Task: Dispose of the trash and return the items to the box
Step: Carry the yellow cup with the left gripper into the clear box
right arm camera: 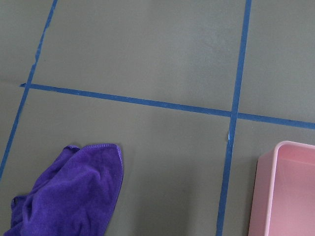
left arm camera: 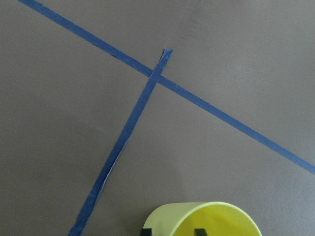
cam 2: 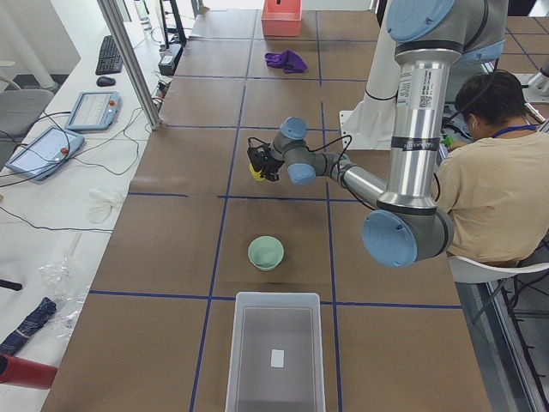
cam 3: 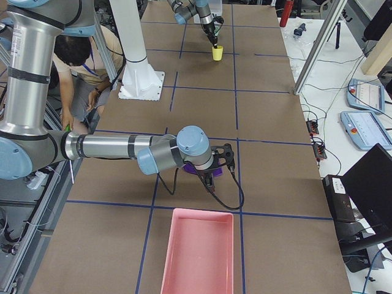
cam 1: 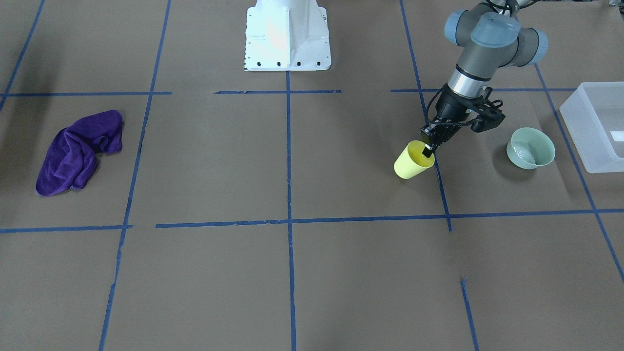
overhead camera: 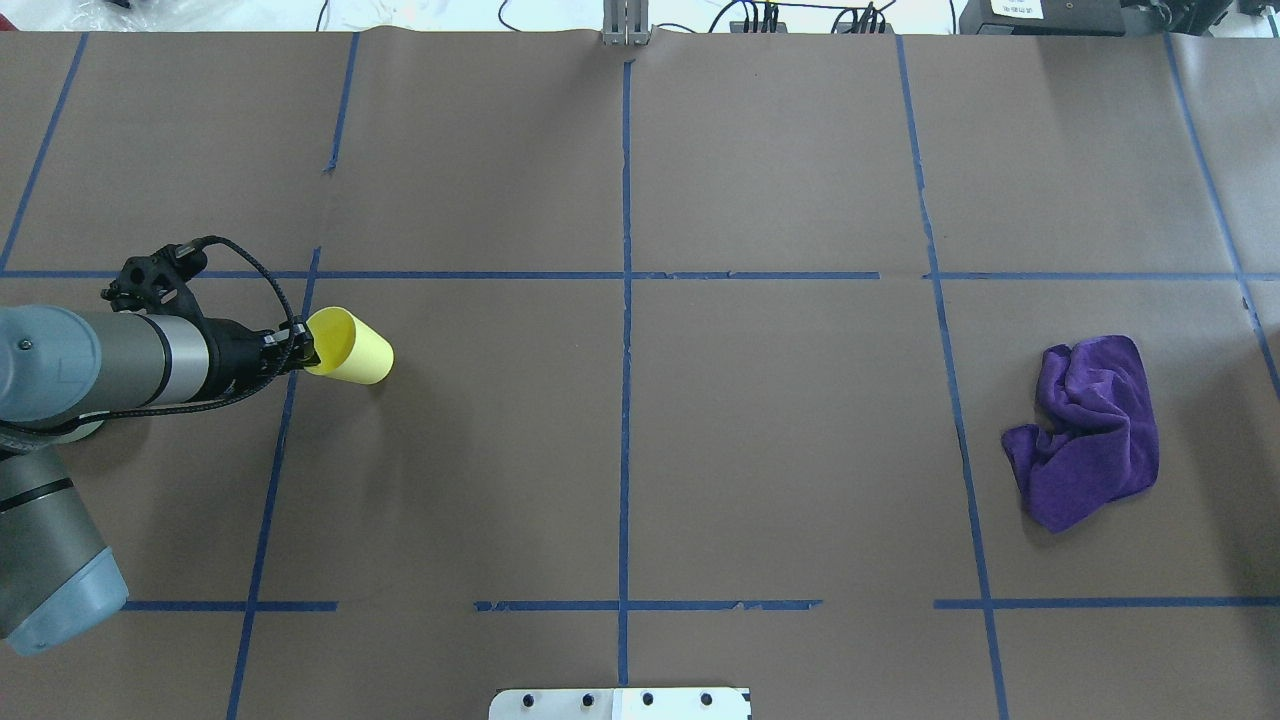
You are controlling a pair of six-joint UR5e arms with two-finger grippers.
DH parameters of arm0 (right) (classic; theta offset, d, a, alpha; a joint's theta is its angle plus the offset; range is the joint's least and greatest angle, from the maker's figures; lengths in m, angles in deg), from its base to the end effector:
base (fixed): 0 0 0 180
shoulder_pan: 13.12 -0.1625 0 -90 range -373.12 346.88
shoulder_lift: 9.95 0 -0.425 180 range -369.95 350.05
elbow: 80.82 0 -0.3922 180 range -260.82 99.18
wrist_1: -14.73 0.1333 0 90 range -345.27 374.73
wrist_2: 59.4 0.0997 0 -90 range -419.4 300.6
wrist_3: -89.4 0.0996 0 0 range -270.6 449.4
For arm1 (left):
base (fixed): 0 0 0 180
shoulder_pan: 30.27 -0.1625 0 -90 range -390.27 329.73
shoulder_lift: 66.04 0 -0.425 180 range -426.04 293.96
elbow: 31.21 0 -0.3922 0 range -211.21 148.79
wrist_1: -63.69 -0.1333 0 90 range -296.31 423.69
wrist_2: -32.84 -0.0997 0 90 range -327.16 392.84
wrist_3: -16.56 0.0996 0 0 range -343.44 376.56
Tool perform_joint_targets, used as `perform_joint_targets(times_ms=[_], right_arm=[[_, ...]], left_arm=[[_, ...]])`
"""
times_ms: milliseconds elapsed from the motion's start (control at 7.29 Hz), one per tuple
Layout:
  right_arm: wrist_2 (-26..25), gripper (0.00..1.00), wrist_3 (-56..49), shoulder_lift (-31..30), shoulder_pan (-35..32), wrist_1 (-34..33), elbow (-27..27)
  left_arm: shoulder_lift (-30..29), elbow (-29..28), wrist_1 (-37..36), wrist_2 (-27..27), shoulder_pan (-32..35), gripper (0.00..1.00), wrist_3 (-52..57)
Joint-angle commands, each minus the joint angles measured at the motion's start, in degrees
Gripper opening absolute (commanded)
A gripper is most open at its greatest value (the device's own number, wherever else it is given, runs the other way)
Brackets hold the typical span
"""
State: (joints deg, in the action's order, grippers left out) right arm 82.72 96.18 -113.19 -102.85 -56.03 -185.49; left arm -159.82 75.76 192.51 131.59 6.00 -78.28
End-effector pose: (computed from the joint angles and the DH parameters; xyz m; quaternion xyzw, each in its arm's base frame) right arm 0.0528 -0.4099 0.5884 0.1343 -0.4413 -0.0285 0.8868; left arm 0.3575 -0.4089 0.4115 0.0704 0.4947 -0.2684 0.8236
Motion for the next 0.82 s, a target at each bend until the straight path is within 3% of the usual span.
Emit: perform_joint_targets(times_ms=[0,275,686], right_arm=[[0.0,1.0,-0.01,-0.21,0.08,0.0,-0.01],[0.0,1.0,-0.01,-0.21,0.08,0.0,-0.1],[0.0,1.0,-0.01,-0.12,0.08,0.0,-0.1]], left_arm=[[2.09,6.53,-6.5,3.79,3.87,0.0,10.64],[5.26,12.62,-13.48,12.64,15.34,0.0,28.03],[16.48,11.59,-13.24,24.0,35.92,0.0,66.94]])
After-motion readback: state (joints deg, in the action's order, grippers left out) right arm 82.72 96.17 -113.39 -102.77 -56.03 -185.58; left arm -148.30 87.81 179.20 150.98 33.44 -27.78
